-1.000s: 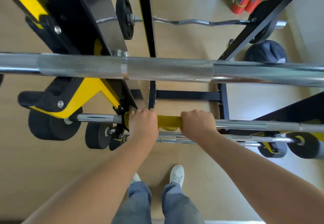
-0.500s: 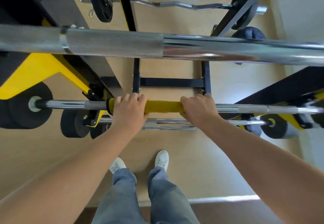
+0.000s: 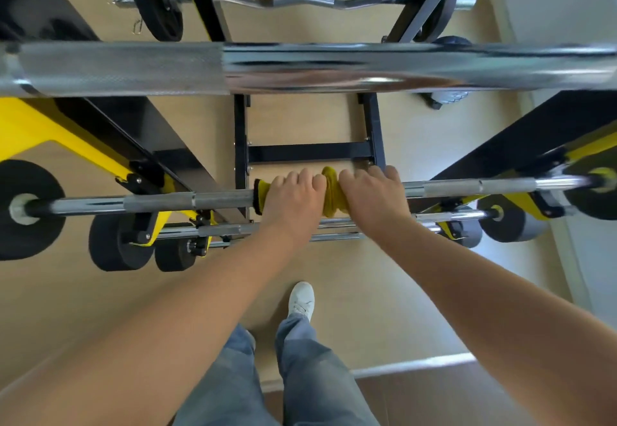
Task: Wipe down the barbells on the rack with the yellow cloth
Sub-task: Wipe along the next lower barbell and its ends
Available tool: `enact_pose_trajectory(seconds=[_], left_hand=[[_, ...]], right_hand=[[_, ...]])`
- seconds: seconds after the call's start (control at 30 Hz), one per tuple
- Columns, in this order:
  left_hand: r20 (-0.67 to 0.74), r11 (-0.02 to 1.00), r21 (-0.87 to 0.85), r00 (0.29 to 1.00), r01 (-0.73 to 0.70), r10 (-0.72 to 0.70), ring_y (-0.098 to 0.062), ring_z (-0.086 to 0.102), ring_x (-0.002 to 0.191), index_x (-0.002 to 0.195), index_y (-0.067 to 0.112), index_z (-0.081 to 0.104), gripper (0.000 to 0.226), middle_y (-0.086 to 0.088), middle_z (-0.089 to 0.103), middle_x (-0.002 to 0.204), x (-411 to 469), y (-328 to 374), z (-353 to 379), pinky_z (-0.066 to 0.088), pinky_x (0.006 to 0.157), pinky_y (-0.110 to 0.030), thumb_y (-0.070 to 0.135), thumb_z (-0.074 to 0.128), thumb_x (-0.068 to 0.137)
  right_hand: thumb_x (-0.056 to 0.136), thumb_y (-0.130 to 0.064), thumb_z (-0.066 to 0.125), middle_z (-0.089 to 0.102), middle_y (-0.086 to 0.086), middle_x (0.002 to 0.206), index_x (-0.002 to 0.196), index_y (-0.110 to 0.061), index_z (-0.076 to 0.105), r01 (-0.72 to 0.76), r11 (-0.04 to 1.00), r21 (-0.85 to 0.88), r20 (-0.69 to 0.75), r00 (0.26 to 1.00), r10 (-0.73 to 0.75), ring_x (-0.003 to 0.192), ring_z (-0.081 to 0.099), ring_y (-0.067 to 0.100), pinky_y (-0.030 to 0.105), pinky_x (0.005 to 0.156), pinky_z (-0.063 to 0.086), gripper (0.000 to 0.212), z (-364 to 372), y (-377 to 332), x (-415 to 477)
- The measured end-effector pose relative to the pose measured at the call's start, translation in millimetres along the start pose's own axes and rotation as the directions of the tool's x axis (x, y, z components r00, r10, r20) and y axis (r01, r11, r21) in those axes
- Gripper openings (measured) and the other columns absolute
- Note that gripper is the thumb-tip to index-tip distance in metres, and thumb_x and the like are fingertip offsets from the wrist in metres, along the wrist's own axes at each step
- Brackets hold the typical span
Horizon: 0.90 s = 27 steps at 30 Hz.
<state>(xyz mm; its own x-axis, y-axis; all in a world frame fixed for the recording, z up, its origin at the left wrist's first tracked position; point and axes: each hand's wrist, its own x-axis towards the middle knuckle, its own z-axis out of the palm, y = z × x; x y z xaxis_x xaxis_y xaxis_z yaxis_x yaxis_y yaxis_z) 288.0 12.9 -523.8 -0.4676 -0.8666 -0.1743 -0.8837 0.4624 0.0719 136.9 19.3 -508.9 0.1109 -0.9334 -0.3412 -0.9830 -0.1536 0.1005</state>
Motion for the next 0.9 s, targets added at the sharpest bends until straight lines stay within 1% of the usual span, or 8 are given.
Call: enact_pose_trajectory(seconds=[0.07, 0.2, 0.37, 0.47, 0.57, 0.7, 0.8, 0.9], left_hand=[[-0.011, 0.997, -0.025, 0.997, -0.075, 0.075, -0.024, 0.058, 0.095, 0.121, 0.013, 0.046, 0.028, -0.009, 0.059, 0.110, 15, 21, 0, 0.048, 0.080, -0.036, 0.027, 0.055, 0.098], [0.018, 0.977, -0.022, 0.977, -0.211, 0.211, -0.023, 0.060, 0.085, 0.123, 0.014, 0.045, 0.034, -0.008, 0.059, 0.106, 45, 59, -2, 0.046, 0.064, -0.033, 0.035, 0.056, 0.098], [0.057, 0.973, -0.002, 0.972, -0.230, 0.230, -0.022, 0.053, 0.068, 0.117, 0.015, 0.042, 0.032, -0.007, 0.056, 0.099, 68, 99, -7, 0.042, 0.051, -0.033, 0.037, 0.056, 0.099], [0.033, 0.970, 0.014, 0.970, -0.241, 0.240, -0.021, 0.056, 0.067, 0.121, 0.015, 0.041, 0.030, -0.008, 0.056, 0.102, 81, 127, -5, 0.044, 0.050, -0.032, 0.030, 0.055, 0.099], [0.015, 0.963, 0.018, 0.963, -0.270, 0.269, -0.020, 0.050, 0.068, 0.124, 0.012, 0.041, 0.027, -0.009, 0.055, 0.103, 93, 155, -4, 0.043, 0.052, -0.032, 0.020, 0.052, 0.100], [0.012, 0.954, 0.051, 0.956, -0.294, 0.294, -0.021, 0.047, 0.072, 0.123, 0.009, 0.040, 0.033, -0.012, 0.053, 0.105, 105, 180, -4, 0.041, 0.056, -0.033, 0.017, 0.057, 0.097], [0.033, 0.964, 0.067, 0.966, -0.257, 0.255, -0.027, 0.057, 0.083, 0.126, 0.008, 0.040, 0.038, -0.013, 0.053, 0.109, 116, 203, -4, 0.042, 0.059, -0.035, 0.015, 0.059, 0.094], [0.060, 0.966, 0.054, 0.967, -0.252, 0.248, -0.030, 0.060, 0.094, 0.127, 0.008, 0.041, 0.043, -0.012, 0.053, 0.114, 125, 222, -2, 0.038, 0.061, -0.037, 0.013, 0.063, 0.091]], right_hand=[[0.086, -0.020, 0.071, 0.065, 0.003, 0.102, 0.111, -0.021, 0.050, -0.106, 0.994, -0.041, 0.012, 0.994, 0.106, 0.105, 0.057, 0.029, 0.050, 0.100, 0.038, 0.033, 5, 39, -13], [0.086, -0.019, 0.069, 0.064, 0.004, 0.102, 0.107, -0.021, 0.047, -0.239, 0.965, -0.109, -0.024, 0.971, 0.238, 0.105, 0.056, 0.031, 0.053, 0.101, 0.038, 0.030, 14, 99, -33], [0.086, -0.019, 0.065, 0.061, 0.008, 0.116, 0.121, -0.019, 0.046, -0.322, 0.944, -0.077, -0.068, 0.946, 0.317, 0.114, 0.050, 0.034, 0.057, 0.106, 0.033, 0.041, 30, 141, -48], [0.082, -0.023, 0.068, 0.053, 0.009, 0.127, 0.130, -0.021, 0.042, -0.365, 0.928, -0.082, -0.082, 0.930, 0.358, 0.124, 0.040, 0.035, 0.059, 0.109, 0.029, 0.055, 39, 169, -61], [0.079, -0.030, 0.077, 0.049, 0.007, 0.132, 0.133, -0.024, 0.040, -0.412, 0.908, -0.078, -0.121, 0.908, 0.402, 0.127, 0.037, 0.035, 0.055, 0.104, 0.035, 0.066, 48, 191, -70], [0.082, -0.031, 0.076, 0.047, 0.004, 0.130, 0.132, -0.026, 0.044, -0.446, 0.894, -0.029, -0.168, 0.884, 0.436, 0.122, 0.038, 0.030, 0.047, 0.098, 0.037, 0.060, 56, 201, -71], [0.080, -0.025, 0.077, 0.045, 0.004, 0.131, 0.135, -0.027, 0.048, -0.462, 0.887, 0.018, -0.206, 0.866, 0.455, 0.119, 0.038, 0.030, 0.044, 0.095, 0.038, 0.062, 53, 202, -71], [0.081, -0.026, 0.075, 0.045, 0.006, 0.128, 0.139, -0.022, 0.047, -0.435, 0.900, 0.010, -0.178, 0.885, 0.429, 0.116, 0.039, 0.029, 0.041, 0.093, 0.039, 0.064, 45, 205, -75]])
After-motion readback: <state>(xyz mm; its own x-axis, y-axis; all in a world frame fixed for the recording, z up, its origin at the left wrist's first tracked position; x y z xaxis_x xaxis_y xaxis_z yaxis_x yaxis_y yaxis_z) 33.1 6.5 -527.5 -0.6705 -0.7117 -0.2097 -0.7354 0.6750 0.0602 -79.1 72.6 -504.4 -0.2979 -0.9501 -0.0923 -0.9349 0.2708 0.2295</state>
